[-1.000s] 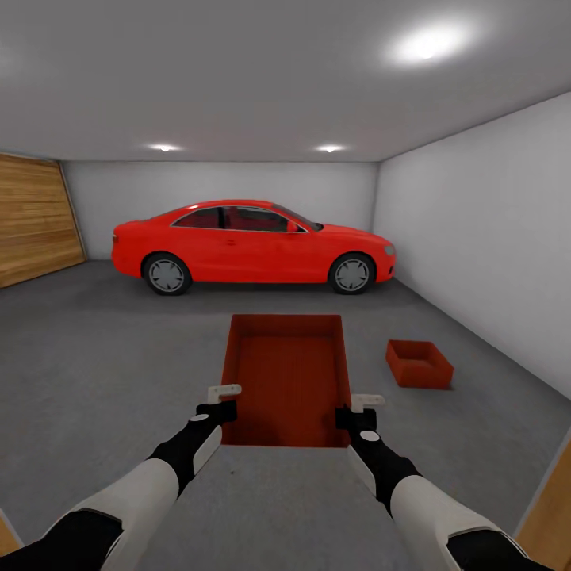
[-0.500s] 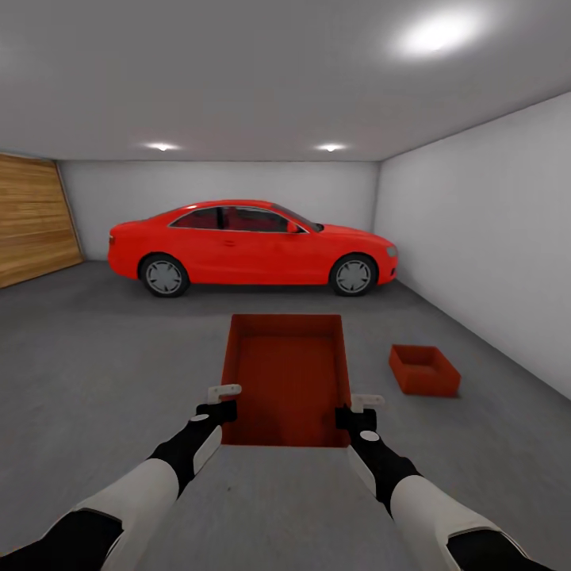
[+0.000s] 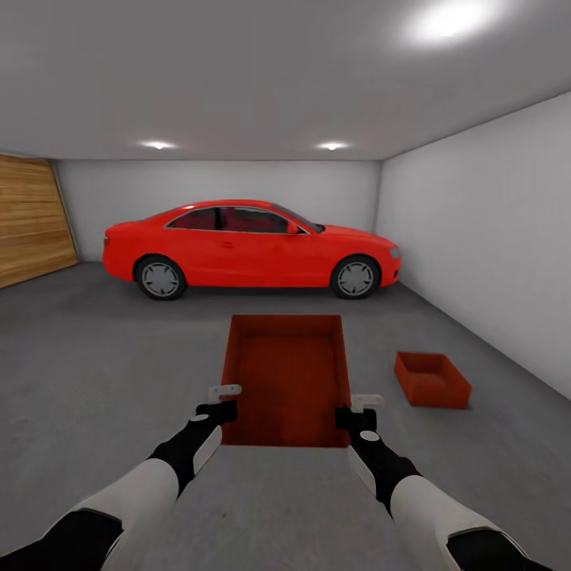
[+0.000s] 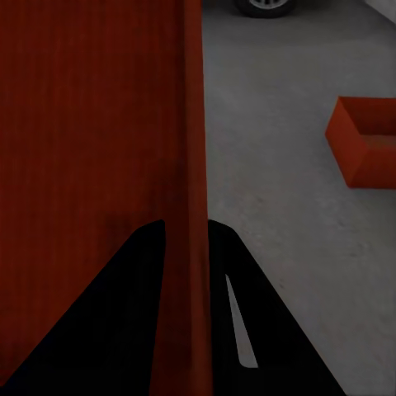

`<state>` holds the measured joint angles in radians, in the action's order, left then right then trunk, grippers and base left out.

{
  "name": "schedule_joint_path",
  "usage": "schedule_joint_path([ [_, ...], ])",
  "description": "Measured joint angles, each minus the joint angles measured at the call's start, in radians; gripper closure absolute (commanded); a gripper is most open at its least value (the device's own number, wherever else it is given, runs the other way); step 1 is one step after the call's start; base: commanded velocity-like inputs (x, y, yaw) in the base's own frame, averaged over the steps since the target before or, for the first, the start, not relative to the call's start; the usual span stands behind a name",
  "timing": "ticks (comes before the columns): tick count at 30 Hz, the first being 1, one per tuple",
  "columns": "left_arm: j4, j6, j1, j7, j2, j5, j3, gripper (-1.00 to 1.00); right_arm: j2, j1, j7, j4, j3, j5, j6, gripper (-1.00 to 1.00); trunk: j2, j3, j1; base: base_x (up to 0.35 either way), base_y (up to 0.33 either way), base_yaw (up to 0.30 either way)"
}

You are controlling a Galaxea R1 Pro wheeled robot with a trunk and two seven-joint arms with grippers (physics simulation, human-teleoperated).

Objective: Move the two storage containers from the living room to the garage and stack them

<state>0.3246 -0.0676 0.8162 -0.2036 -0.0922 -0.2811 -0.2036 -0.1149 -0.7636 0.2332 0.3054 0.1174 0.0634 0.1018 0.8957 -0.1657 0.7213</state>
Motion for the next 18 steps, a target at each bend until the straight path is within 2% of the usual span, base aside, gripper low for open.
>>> schedule_joint_path([
  [18,-0.002,0.005,0.0,0.003,0.002,-0.001,0.0,1.0,-0.001,0.0,0.003,-0.001,0.003,0.001,0.004,1.0,0.0,0.0,0.0,0.322,0.0,0.0],
])
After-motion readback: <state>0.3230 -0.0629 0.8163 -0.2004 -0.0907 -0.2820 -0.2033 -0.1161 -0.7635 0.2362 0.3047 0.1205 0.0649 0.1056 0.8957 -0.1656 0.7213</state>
